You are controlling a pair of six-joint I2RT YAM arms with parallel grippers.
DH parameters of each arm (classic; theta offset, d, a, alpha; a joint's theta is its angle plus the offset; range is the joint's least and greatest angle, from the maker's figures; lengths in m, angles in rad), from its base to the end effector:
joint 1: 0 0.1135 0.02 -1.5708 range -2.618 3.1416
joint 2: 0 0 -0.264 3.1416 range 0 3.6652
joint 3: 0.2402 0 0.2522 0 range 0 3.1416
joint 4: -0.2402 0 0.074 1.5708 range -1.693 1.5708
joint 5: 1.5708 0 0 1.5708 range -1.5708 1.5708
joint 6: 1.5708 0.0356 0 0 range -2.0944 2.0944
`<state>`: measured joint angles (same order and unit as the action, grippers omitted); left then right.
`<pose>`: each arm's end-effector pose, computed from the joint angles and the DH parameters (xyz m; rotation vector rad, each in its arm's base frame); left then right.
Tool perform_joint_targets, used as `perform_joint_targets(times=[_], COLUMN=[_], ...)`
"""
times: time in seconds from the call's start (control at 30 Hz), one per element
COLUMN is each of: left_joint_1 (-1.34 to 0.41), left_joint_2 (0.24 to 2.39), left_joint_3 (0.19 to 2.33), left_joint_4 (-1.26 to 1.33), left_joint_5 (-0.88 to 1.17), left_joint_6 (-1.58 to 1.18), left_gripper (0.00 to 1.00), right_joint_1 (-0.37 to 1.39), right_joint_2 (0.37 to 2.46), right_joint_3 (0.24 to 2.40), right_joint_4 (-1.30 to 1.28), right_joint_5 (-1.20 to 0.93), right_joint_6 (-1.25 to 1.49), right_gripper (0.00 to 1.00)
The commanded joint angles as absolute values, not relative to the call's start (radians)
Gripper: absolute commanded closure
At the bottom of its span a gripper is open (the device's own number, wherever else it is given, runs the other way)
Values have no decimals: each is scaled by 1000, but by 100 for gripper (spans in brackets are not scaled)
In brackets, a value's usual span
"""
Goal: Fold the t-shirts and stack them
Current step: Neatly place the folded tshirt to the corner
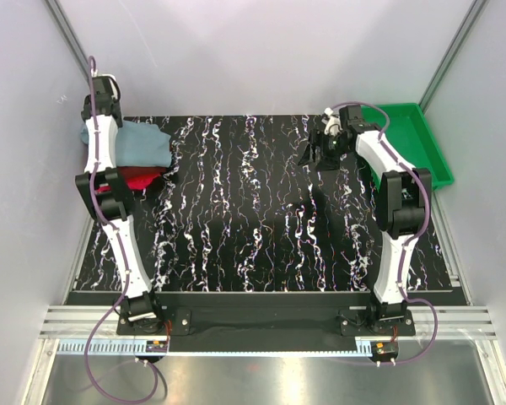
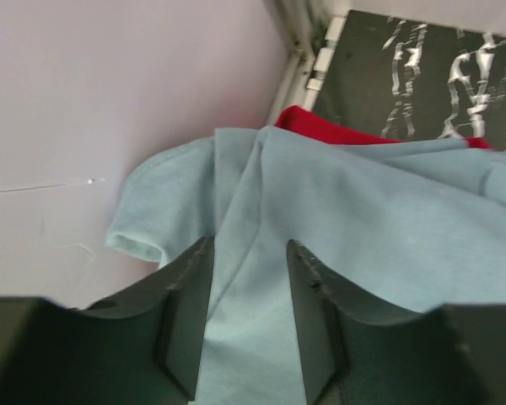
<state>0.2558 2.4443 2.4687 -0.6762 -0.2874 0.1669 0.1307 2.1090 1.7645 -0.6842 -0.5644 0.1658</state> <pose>0.5313 0.1494 0.2834 -0.2599 2.2323 0.5498 0.4534 0.0788 0.2248 -0.1617 2.5698 0.8413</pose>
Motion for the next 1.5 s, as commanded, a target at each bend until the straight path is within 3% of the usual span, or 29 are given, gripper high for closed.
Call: perform_joint_targets(times=[0.0, 0.4, 0.47, 0.53, 0.6, 1.47], left_joint_1=[275, 299, 299, 299, 301, 304], left_joint_2=[2467, 2529, 2533, 2533, 2531, 2433], left_joint_3=[2548, 2574, 2574, 2576, 2577, 2620], left_joint_4=[-687, -695, -696, -696, -695, -630], left_joint_5=[-201, -158, -147, -144, -144, -437], left_joint_6=[132, 124, 126, 126, 123, 132], left_gripper=[60, 67, 76, 94, 100, 100], right_joint_1=[179, 221, 224, 224, 224, 225], right_joint_2=[2014, 1997, 2000, 2000, 2000, 2010], right_joint_3=[1752, 1755, 1761, 1763, 1761, 1752], right_joint_4=[-713, -747, -746, -747, -747, -730], right_joint_5=[-514, -465, -462, -459, -459, -480], right_joint_6=[109, 72, 71, 72, 71, 84], right_gripper=[21, 18, 18, 18, 18, 18])
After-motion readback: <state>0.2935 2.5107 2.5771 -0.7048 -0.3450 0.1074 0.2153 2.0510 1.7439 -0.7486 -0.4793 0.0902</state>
